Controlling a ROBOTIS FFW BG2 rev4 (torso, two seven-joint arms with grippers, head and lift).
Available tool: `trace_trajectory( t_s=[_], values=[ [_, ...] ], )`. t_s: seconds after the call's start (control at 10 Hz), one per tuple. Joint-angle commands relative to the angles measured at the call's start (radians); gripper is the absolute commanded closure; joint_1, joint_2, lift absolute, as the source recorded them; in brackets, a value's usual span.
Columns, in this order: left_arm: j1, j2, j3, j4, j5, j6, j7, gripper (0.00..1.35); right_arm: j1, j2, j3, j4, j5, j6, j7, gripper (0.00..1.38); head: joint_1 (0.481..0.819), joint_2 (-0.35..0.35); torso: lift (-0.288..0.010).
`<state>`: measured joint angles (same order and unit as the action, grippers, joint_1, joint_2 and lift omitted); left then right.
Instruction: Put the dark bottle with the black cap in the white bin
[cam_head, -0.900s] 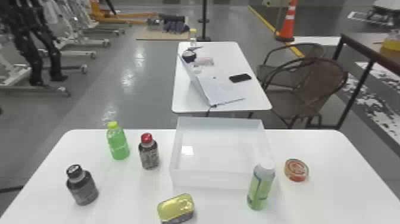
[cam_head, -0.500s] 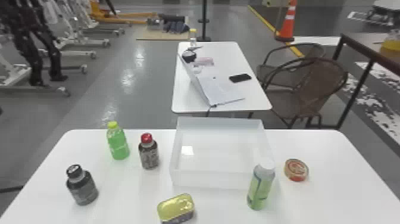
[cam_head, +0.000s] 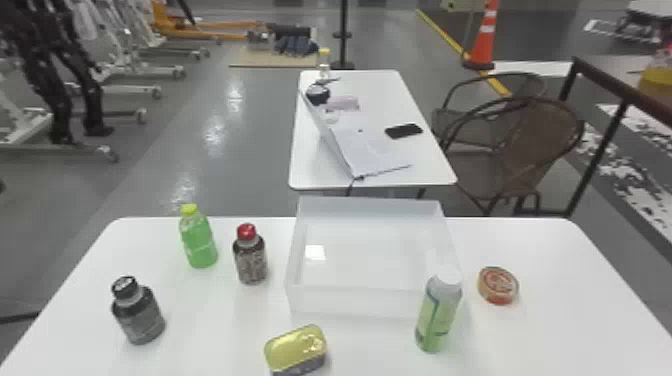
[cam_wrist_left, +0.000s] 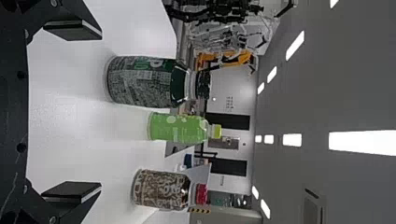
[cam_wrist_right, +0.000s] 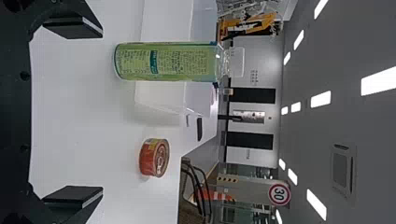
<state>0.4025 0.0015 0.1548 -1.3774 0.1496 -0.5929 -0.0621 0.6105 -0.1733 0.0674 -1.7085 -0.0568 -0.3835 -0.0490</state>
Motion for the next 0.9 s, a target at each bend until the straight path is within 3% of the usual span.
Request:
trace_trajectory(
  t_s=[0.0, 0.2, 0.8],
  values=[
    [-0.04, -0.004, 0.003, 0.015, -0.01, 0.016, 0.03, 0.16, 0.0, 0.0, 0.0, 0.0, -0.002, 0.0, 0.0, 0.11, 0.549, 0.0, -0.1],
    [-0.134, -0.004, -0.011, 0.078, -0.015, 0.031, 0.073, 0.16, 0.0, 0.0, 0.0, 0.0, -0.003, 0.0, 0.0, 0.11, 0.549, 0.0, -0.1],
    [-0.329, -0.004, -0.015, 0.267, -0.058, 0.05, 0.298, 0.16, 0.003, 0.0, 0.0, 0.004, -0.012, -0.003, 0.003, 0.11, 0.549, 0.0, -0.1]
  ],
)
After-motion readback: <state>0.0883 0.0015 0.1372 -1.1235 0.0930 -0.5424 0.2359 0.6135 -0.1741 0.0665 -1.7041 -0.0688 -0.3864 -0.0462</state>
